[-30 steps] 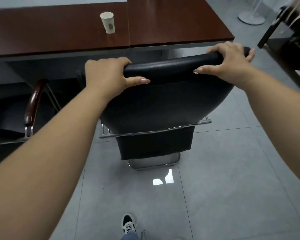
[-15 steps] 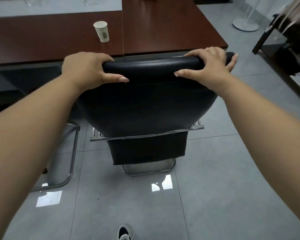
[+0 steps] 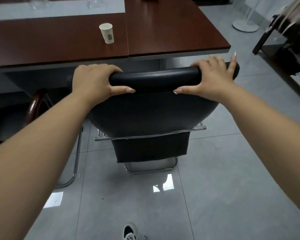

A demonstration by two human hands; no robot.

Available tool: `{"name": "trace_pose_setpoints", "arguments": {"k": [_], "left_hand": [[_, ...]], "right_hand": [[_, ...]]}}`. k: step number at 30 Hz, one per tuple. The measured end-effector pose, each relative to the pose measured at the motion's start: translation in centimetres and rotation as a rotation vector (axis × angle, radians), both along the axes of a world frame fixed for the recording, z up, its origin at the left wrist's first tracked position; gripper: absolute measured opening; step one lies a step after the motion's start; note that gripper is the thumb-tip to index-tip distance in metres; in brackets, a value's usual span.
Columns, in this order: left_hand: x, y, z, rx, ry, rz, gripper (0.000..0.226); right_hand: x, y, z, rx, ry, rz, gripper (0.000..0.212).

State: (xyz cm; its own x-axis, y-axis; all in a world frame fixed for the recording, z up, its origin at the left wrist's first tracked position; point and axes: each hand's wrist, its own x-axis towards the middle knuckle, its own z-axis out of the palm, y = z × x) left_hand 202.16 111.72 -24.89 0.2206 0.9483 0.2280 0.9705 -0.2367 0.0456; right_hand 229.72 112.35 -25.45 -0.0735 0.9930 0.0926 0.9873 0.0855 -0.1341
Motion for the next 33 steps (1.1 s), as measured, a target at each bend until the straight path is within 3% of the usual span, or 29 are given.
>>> {"name": "trace_pose_setpoints", "arguments": {"k": [3,8,12,21,33], "left_hand": [[0.2,-1.5,-0.7,0.035,0.008,0.015,0.075],[1.2,-2.8,-2.7,0.058,-0.103,0.107,0.083],[2.4,-0.5,-2.5,0.088,-0.146,0.165,0.072],[3.8,2.6,-1.8,0.074,-0.229,0.039,0.064],[1.2,2.9,-0.5,-0.092,-0.080,0.188,0.070]], "right_hand": [[-1.5,-1.4,-0.5,0.009,-0.066,0.080,0.096],[-2.9,0.5,-0.2,0.034,0.050,0.107,0.082],[-2.0,2.9,0.5,0.021,0.049,0.129,0.080],[-0.3,5.3,1.0,0.007,0.015,0.053,0.080],[-3.5,5.2,0.1,0.027,0.090,0.098,0.077]]}}
